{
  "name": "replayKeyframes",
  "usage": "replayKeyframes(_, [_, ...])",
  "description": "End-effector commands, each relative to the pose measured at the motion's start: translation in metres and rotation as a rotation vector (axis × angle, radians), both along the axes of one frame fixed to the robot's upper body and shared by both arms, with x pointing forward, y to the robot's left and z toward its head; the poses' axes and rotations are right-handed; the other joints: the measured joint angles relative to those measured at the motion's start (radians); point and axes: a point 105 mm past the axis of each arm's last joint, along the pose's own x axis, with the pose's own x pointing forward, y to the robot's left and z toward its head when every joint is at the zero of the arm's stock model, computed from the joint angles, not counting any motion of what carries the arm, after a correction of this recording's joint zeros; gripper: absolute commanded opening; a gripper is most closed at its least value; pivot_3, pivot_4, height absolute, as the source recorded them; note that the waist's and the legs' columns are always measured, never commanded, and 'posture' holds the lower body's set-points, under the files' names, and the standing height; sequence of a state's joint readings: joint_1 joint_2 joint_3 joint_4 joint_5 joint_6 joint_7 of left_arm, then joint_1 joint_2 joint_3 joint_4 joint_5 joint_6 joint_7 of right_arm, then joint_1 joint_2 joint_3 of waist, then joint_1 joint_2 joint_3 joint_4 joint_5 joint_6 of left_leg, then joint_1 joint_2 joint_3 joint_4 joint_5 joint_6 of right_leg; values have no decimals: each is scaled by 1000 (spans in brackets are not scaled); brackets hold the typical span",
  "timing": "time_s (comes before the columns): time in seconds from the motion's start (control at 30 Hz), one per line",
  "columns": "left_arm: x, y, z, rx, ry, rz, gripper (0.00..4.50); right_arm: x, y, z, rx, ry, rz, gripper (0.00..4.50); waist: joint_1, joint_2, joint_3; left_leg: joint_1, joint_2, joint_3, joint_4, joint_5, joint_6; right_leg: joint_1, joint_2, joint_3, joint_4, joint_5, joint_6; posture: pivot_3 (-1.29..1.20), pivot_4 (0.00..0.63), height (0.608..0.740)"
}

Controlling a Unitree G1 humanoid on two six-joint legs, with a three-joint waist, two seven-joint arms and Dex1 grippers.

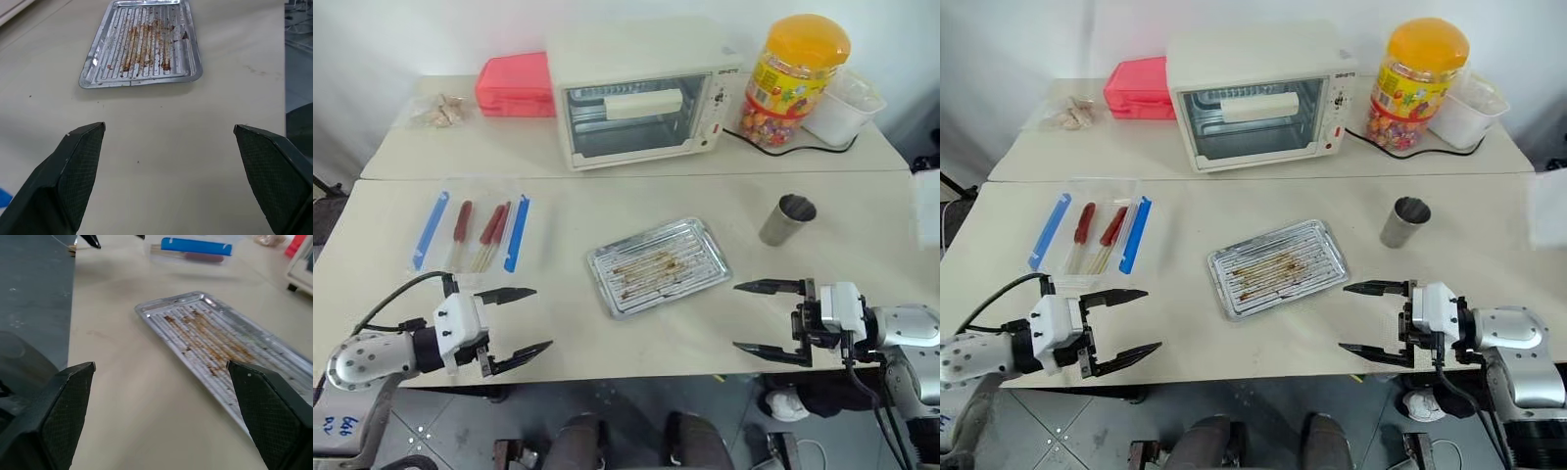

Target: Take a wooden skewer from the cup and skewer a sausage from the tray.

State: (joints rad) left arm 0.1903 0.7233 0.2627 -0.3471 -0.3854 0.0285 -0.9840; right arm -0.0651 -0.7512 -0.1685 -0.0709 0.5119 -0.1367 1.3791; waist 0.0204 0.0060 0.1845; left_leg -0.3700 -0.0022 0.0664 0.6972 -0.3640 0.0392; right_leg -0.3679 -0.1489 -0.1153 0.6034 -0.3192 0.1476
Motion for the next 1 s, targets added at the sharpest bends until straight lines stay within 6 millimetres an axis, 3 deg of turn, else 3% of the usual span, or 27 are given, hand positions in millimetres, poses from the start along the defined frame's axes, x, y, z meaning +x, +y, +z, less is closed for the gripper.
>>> replayKeyframes(0.03, [1, 4, 1, -28, -38, 95, 4466, 3, -3, 8, 52, -52, -71, 4500, 0, 0, 0, 0, 0, 0, 0, 0, 0, 0, 0, 0, 0, 0, 0, 0, 150, 740])
replayKeyframes(0.3, [5, 20, -1, -350, -41, 522, 4466, 35, -31, 14, 403, -112, -588, 4500, 6, 0, 0, 0, -1, -3, 0, 0, 0, 1, -1, 0, 1, 0, 0, 0, 150, 740])
replayKeyframes(0.53, [4, 24, -15, -479, -86, 768, 4466, 38, -44, -11, 574, -140, -918, 4500, 2, 0, -1, 0, -1, -2, 0, 0, 0, 1, -1, 1, 2, 0, 0, 0, 150, 740])
replayKeyframes(0.7, [8, 20, -16, -515, -109, 828, 4466, 39, -39, -29, 558, -93, -933, 4500, 3, 0, -1, 0, -1, 0, 0, 0, 0, -1, -1, 3, 2, 0, 0, 0, 150, 740])
replayKeyframes(1.0, [14, 5, -25, -550, -32, 839, 4466, 39, -31, -41, 524, -70, -890, 4500, 1, 0, -2, 0, -1, 0, 0, 0, 0, -1, 0, 3, 3, 0, 0, 0, 150, 740])
